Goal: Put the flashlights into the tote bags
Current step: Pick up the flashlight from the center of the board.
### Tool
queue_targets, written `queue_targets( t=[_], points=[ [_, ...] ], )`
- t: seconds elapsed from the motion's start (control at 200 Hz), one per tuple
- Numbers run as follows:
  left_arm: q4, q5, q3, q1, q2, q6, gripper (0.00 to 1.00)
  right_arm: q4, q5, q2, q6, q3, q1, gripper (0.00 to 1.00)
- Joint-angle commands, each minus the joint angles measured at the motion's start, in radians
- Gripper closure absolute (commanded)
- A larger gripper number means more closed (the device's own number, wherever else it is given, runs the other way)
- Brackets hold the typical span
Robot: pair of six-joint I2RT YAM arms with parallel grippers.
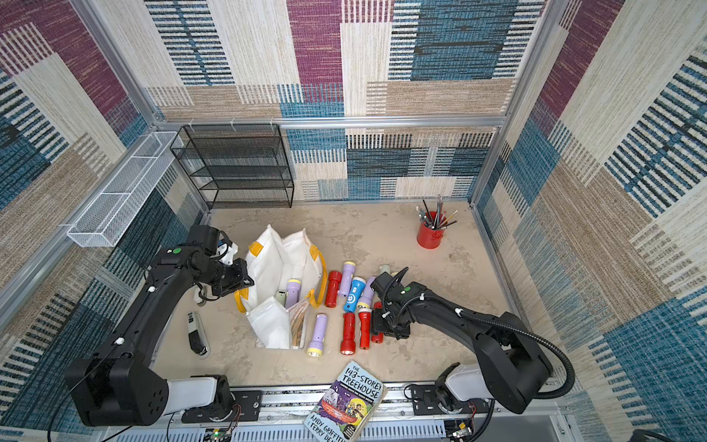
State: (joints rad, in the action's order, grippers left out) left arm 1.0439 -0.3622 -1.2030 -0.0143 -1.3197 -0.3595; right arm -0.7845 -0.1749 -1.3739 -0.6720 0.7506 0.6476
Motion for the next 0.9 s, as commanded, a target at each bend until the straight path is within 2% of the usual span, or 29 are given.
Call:
queue_targets(
  t=[0.0, 0.501, 0.726, 0.891],
  points=[
    [-0.002, 0.007, 0.005, 0.001, -0.003, 0.011, 1.0, 0.025, 0.036, -0.016, -0.015, -0.003, 0.0, 0.36],
    [-0.02, -0.002, 0.017, 0.001, -0.006, 0.005, 1.0, 0.069, 0.036, -0.043, -0.035, -0.057, 0.001, 0.51],
    [-0.021, 0.0, 0.027, 0.002, 0.006, 0.004, 1.0, 0.066, 0.064, -0.114, 0.032, -0.017, 0.01, 0.48],
    [-0.02, 0.005, 0.034, 0.001, 0.015, 0.002, 1.0, 0.057, 0.075, -0.146, 0.048, -0.009, 0.034, 0.52]
  ],
)
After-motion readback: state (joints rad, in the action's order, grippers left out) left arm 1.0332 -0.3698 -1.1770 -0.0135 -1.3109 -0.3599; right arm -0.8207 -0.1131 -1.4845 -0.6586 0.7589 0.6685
